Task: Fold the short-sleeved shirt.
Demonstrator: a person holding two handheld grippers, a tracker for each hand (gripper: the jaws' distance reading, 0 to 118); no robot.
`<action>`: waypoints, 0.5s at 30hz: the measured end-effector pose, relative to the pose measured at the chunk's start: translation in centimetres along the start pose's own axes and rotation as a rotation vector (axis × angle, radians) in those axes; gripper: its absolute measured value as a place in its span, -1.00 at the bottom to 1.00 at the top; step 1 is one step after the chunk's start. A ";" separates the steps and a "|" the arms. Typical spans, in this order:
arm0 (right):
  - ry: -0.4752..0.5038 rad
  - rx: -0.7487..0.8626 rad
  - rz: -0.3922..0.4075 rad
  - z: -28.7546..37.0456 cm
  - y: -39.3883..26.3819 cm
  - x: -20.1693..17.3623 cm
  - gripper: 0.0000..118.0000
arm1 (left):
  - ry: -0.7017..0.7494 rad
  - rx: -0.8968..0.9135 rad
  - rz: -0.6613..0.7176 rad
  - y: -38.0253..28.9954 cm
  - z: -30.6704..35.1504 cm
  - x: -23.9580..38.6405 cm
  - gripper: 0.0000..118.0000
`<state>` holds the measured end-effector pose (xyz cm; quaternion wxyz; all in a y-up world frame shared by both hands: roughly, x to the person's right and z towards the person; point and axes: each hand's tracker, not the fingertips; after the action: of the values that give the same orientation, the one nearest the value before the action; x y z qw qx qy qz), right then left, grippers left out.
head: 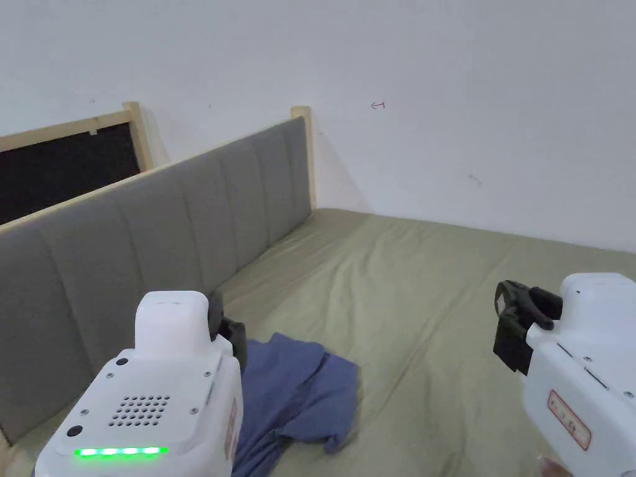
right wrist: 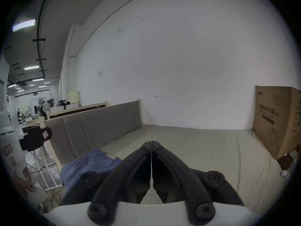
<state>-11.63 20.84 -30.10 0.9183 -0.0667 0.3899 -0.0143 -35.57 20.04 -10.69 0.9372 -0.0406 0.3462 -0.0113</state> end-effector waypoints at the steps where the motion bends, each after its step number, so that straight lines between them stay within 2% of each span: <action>1: 0.004 -0.003 0.007 0.0 0.0 0.1 -1.00 | 0.004 -0.003 -0.008 0.0 -0.1 -0.3 -1.00; 4: -0.004 -0.020 0.043 0.0 -0.3 0.8 -1.00 | 0.010 -0.001 -0.063 0.2 -1.0 -1.8 -1.00; 6: -0.019 -0.041 0.066 0.3 -0.8 1.5 -1.00 | -0.018 -0.083 -0.081 0.4 -3.5 -3.6 -1.00; 9: -0.034 -0.090 0.083 0.5 -1.8 2.6 -1.00 | -0.178 -0.433 0.011 -1.1 -10.2 -6.8 -1.00; 10: -0.043 -0.121 0.094 0.5 -2.4 3.1 -1.00 | -0.268 -0.603 0.061 -2.7 -13.5 -7.8 -1.00; 11: -0.047 -0.144 0.104 0.3 -2.8 3.3 -1.00 | -0.294 -0.686 0.084 -4.0 -15.2 -8.0 -1.00; 14: -0.069 -0.216 0.125 -0.4 -4.1 4.2 -1.00 | -0.325 -0.801 -0.002 -8.8 -20.2 -7.5 -0.99; 15: -0.070 -0.239 0.120 -0.6 -4.5 4.5 -1.00 | -0.317 -0.833 -0.045 -10.2 -21.5 -7.3 -0.80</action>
<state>-8.84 15.96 -33.13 0.9160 -0.1527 0.3600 0.0894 -55.07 8.76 -21.38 0.8819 -0.4233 0.1725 0.1152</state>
